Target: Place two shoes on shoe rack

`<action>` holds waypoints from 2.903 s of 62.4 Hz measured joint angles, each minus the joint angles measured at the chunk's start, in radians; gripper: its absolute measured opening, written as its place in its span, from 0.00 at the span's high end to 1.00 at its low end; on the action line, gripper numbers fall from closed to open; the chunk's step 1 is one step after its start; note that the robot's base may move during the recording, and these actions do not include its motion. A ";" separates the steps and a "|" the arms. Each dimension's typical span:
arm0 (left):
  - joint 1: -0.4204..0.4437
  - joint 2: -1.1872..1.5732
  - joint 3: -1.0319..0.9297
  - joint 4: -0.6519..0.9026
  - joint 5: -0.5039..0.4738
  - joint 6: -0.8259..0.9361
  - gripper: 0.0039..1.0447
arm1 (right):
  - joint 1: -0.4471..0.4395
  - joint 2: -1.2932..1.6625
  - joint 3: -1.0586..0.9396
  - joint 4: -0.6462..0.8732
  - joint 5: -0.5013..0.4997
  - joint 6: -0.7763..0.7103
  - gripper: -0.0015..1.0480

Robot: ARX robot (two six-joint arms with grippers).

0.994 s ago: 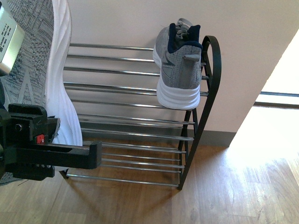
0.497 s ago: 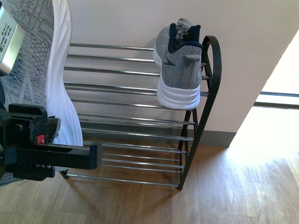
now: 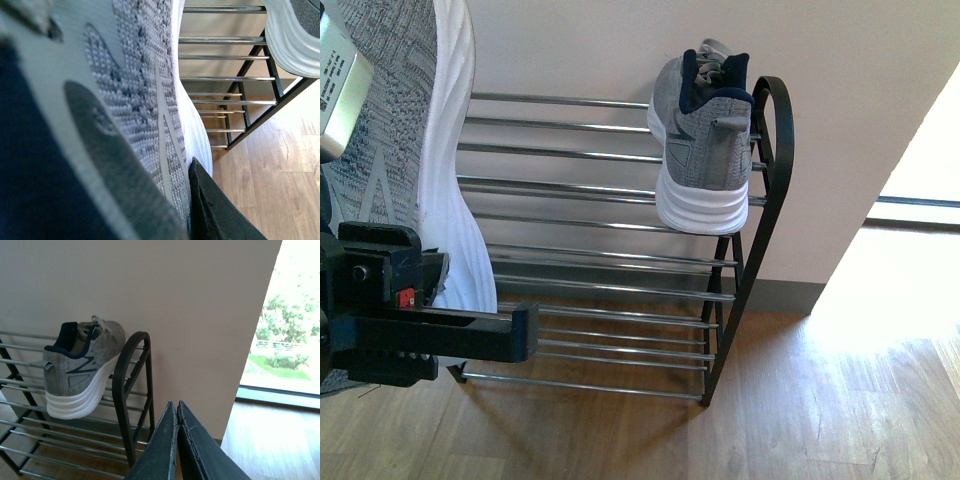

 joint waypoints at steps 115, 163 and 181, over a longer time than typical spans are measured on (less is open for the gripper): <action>0.000 0.000 0.000 0.000 0.001 0.000 0.97 | 0.034 -0.603 -0.055 -0.521 0.011 0.000 0.94; 0.097 0.212 0.263 0.006 0.143 -0.001 0.97 | 0.034 -0.603 -0.055 -0.521 0.011 0.000 0.09; 0.191 0.437 0.592 -0.208 0.288 -0.013 0.97 | 0.034 -0.603 -0.055 -0.521 0.011 0.000 0.09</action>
